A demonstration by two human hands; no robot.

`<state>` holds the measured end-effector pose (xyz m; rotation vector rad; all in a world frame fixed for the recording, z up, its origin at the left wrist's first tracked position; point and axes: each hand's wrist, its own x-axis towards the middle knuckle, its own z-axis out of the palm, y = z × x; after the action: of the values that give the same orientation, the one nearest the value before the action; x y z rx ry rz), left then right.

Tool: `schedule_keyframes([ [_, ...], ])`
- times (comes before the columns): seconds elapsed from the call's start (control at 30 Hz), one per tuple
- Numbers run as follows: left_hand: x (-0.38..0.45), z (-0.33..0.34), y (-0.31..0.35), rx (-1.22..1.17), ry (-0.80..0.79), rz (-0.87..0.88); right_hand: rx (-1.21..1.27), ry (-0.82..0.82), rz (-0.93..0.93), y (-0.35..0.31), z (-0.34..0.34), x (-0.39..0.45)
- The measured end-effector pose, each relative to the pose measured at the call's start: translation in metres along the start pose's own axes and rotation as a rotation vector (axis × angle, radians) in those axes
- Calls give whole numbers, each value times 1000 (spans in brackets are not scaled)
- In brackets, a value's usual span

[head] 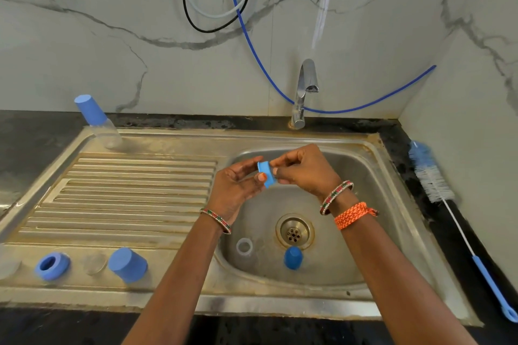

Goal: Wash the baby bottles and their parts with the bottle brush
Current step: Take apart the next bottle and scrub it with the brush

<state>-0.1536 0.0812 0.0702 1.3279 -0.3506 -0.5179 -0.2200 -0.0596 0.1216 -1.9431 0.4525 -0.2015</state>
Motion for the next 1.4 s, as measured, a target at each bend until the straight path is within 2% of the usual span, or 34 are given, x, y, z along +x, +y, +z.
schedule_keyframes([
  [0.07, 1, 0, 0, -9, 5, 8, 103, -53, 68, 0, -2, 0],
  [0.17, 0, 0, -3, 1, 10, 5, 207, 9, 73, 6, 2, -1],
  [0.3, -1, -9, -5, -28, 14, -14, 163, 141, 1, 16, 17, -3],
  [0.5, -3, -15, -5, -93, -1, -17, 81, 149, -126, 17, 25, 3],
  [0.63, -2, -15, -9, -86, 20, -29, 66, 192, -143, 27, 33, 4],
  [0.73, 0, -14, -12, -72, 33, -34, 27, 143, -159, 32, 36, 1],
  [0.87, 2, -13, -15, -57, 5, -49, 105, 62, -72, 35, 31, -1],
  [1.07, 4, -15, -27, 60, -53, -66, 383, -76, 156, 38, 23, -1],
  [1.17, 3, -18, -37, -129, -44, -171, 466, -134, 264, 44, 25, 4],
  [1.27, 6, -27, -49, -367, 59, -240, 679, -119, 372, 57, 27, 21],
  [1.3, 8, -31, -51, -402, 98, -249, 679, -74, 383, 65, 28, 28],
  [1.33, 12, -35, -54, -425, 136, -263, 560, -1, 355, 78, 32, 39],
  [1.4, 18, -42, -57, -438, 177, -282, 57, 139, 190, 120, 41, 63],
])
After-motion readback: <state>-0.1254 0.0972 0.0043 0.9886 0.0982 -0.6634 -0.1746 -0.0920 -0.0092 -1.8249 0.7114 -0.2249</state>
